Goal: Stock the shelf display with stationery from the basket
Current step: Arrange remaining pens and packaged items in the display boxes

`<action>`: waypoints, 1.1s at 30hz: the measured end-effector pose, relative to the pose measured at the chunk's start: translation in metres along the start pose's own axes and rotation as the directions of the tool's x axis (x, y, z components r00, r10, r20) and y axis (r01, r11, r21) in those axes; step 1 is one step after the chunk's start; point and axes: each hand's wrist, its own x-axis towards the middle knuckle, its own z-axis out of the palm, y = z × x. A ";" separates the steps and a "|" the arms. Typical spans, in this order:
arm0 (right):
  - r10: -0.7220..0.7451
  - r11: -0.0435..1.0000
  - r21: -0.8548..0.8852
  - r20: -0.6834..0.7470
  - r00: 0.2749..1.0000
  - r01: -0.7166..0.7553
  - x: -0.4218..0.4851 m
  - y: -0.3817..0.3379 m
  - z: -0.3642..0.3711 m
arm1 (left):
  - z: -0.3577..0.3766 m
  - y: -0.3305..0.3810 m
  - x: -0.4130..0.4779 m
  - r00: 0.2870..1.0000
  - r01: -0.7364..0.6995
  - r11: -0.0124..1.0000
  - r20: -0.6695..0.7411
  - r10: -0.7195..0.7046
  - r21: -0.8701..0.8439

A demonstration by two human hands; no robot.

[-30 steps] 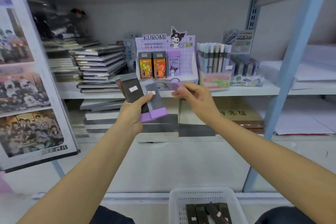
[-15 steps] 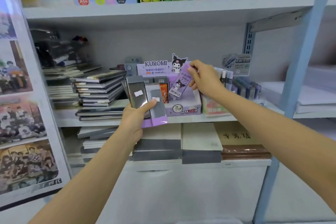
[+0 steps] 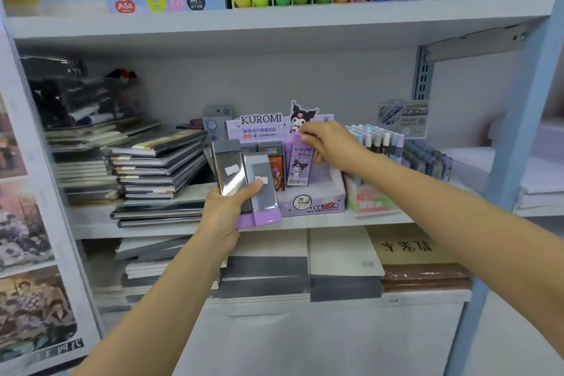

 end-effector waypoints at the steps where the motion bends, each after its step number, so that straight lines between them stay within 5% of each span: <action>1: -0.004 1.000 -0.008 0.018 1.000 0.004 0.002 0.001 -0.001 | 0.000 0.000 0.000 1.000 0.001 1.000 0.005 -0.001 0.001; 18: -0.039 0.998 -0.053 0.102 0.994 0.045 0.009 -0.004 0.008 | 0.002 -0.001 0.002 1.000 0.016 1.000 -0.014 -0.016 0.013; 26: 0.008 0.998 -0.064 -0.059 0.998 -0.012 0.001 -0.009 0.012 | 0.003 0.005 -0.004 0.999 0.026 1.000 -0.032 -0.026 -0.005; 30: 0.086 0.932 0.361 -0.167 0.982 -0.020 -0.022 -0.031 0.006 | 0.006 0.009 -0.011 1.000 -0.002 1.000 -0.005 0.002 -0.007; 33: 0.145 0.718 0.668 0.133 0.980 -0.197 -0.042 -0.048 0.014 | 0.013 0.011 -0.018 0.999 -0.017 1.000 0.035 0.016 0.026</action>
